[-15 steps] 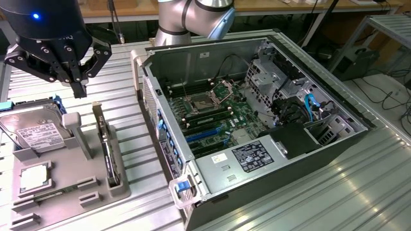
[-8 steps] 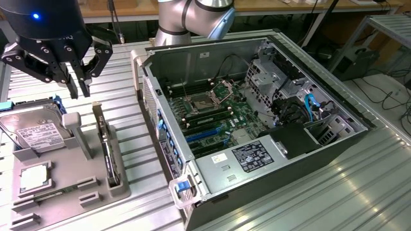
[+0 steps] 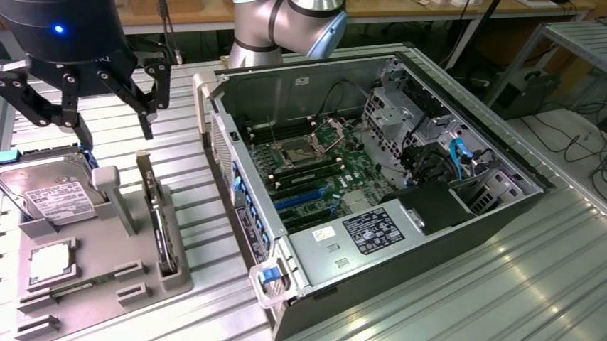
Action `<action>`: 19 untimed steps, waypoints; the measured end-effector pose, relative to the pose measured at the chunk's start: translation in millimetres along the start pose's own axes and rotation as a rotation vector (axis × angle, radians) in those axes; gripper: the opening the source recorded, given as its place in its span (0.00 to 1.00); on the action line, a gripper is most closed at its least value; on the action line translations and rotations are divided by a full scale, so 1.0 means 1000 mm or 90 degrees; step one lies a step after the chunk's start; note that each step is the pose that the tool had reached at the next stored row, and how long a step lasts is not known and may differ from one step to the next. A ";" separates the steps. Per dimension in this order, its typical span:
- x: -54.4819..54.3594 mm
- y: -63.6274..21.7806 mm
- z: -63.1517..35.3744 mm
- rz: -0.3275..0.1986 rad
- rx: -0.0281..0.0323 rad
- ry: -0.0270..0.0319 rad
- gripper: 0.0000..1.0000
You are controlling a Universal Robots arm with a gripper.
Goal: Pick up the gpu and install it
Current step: 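Pick up the gpu and move the gpu toward the slot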
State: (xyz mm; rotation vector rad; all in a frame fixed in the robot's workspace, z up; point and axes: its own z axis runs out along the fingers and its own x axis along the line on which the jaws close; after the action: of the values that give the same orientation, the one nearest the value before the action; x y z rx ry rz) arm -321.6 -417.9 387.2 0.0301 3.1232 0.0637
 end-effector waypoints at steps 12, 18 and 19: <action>0.000 -0.0035 0.0203 -0.065 0.0227 0.0020 0.66; 0.000 -0.0134 0.0358 -0.060 0.0227 0.0015 0.66; 0.000 -0.0139 0.0379 -0.057 0.0228 0.0015 0.66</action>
State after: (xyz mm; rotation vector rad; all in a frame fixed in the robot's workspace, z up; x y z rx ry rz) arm -320.9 -430.3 348.7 -0.1095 3.1230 0.0064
